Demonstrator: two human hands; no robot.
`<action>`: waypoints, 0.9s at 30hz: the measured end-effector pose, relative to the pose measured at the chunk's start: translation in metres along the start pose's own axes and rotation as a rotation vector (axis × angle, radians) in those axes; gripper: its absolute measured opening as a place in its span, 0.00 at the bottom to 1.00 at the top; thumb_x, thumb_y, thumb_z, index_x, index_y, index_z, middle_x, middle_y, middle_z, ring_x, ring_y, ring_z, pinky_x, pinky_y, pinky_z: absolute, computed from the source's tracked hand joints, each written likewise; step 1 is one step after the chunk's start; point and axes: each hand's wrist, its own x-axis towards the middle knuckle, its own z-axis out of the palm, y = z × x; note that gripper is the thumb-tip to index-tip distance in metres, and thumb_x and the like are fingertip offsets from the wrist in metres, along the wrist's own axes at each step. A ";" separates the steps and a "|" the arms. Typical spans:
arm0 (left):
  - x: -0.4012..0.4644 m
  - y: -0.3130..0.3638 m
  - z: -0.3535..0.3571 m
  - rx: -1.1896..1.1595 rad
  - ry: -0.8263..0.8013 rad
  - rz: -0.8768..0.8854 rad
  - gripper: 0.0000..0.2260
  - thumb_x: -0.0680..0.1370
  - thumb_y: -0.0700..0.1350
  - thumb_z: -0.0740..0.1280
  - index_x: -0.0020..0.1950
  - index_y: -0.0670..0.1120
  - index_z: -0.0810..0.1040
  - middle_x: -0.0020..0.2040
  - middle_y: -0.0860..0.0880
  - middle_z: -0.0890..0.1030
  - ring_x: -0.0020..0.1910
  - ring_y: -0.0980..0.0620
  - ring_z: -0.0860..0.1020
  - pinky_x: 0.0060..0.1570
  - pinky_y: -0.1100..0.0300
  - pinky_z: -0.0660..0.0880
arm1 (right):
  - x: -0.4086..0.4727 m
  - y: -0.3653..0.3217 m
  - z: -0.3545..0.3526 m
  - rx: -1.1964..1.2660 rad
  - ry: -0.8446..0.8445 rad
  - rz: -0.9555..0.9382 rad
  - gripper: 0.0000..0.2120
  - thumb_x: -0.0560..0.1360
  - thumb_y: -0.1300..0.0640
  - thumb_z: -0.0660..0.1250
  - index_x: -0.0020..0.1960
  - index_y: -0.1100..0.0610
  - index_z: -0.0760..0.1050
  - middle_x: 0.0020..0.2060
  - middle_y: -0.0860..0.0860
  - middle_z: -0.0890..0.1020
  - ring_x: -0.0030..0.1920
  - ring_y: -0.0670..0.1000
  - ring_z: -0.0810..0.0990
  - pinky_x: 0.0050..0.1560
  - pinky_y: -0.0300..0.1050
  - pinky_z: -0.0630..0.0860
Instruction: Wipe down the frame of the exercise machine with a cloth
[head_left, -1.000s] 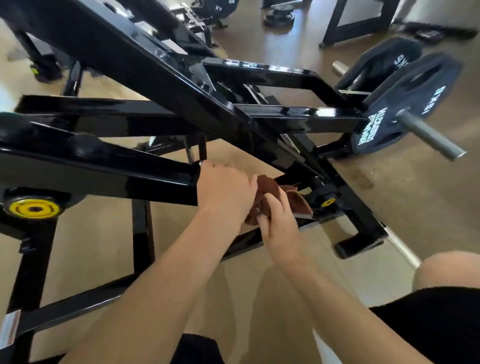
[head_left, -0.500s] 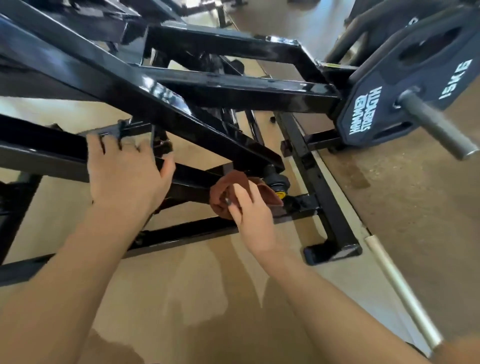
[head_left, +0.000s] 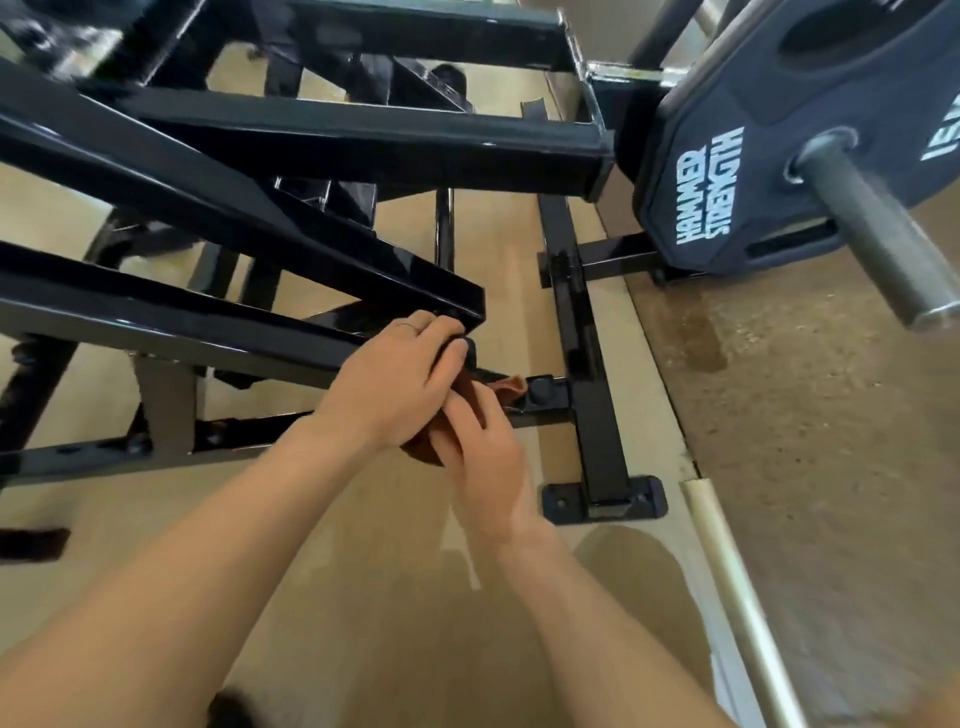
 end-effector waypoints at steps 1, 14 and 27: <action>0.005 0.004 0.003 0.017 -0.009 0.040 0.20 0.86 0.57 0.52 0.72 0.52 0.74 0.66 0.52 0.77 0.64 0.52 0.76 0.61 0.61 0.66 | -0.004 0.005 -0.003 0.021 0.017 0.007 0.20 0.82 0.54 0.59 0.70 0.62 0.76 0.70 0.56 0.72 0.69 0.53 0.69 0.70 0.33 0.59; 0.070 0.073 0.069 0.653 -0.495 0.171 0.15 0.83 0.59 0.61 0.59 0.48 0.74 0.44 0.49 0.75 0.41 0.49 0.76 0.43 0.54 0.70 | 0.013 0.079 -0.067 -0.347 0.198 0.347 0.15 0.82 0.52 0.57 0.67 0.52 0.70 0.64 0.54 0.73 0.63 0.53 0.74 0.64 0.51 0.77; 0.090 0.047 0.143 0.267 -0.461 0.160 0.22 0.78 0.55 0.71 0.65 0.46 0.69 0.61 0.44 0.78 0.59 0.44 0.78 0.47 0.53 0.70 | 0.047 0.131 -0.060 -0.618 -0.117 0.248 0.15 0.81 0.53 0.57 0.64 0.56 0.74 0.68 0.58 0.71 0.65 0.59 0.72 0.61 0.54 0.75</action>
